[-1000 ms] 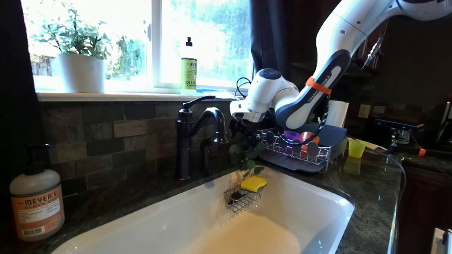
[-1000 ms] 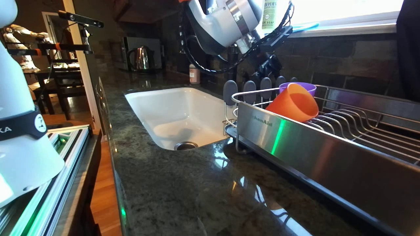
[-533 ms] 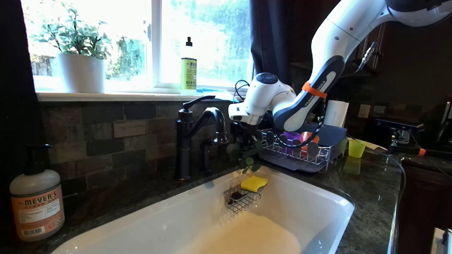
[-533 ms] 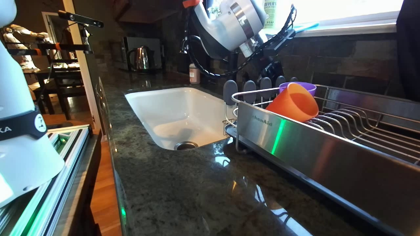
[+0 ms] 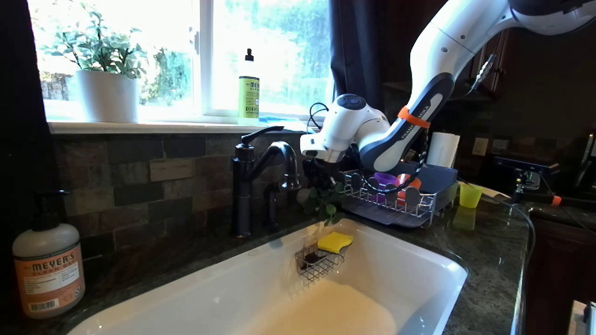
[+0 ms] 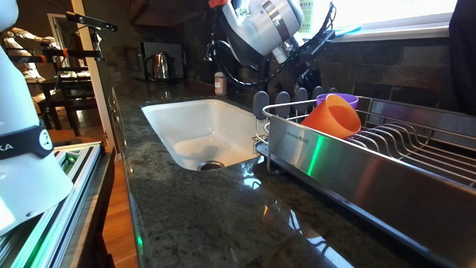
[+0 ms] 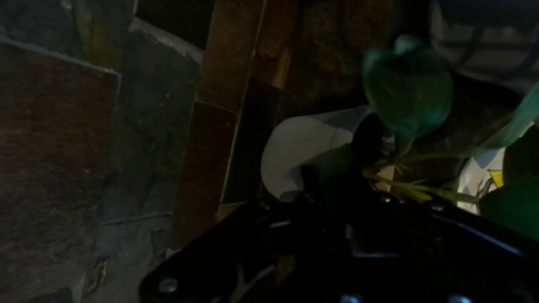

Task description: Move the toy plant to the sink

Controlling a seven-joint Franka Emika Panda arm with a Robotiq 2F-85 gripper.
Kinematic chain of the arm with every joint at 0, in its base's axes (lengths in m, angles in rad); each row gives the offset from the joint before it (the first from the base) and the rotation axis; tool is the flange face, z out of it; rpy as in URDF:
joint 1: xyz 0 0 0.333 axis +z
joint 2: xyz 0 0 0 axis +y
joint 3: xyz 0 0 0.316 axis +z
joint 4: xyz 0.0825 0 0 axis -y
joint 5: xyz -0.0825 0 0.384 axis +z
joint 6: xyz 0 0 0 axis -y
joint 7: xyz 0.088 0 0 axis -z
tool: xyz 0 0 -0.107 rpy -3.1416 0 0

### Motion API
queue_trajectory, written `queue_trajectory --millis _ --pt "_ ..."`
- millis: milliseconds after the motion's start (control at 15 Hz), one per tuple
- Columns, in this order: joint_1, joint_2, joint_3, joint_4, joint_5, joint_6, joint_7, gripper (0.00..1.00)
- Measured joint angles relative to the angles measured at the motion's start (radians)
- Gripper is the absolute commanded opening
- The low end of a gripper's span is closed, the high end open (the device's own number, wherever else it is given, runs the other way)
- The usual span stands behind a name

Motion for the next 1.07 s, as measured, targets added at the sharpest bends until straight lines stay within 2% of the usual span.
queue_trajectory --millis 400,600,800,1067 --pt "-0.024 -0.05 0.095 -0.057 0.013 0.003 0.002 0.04" --pt "-0.035 -0.073 0.13 -0.092 0.055 0.004 -0.01 0.04" --pt "-0.075 -0.113 0.2 -0.16 0.173 0.004 -0.11 0.04" --pt "-0.182 -0.219 0.355 -0.297 0.416 -0.002 -0.356 0.04"
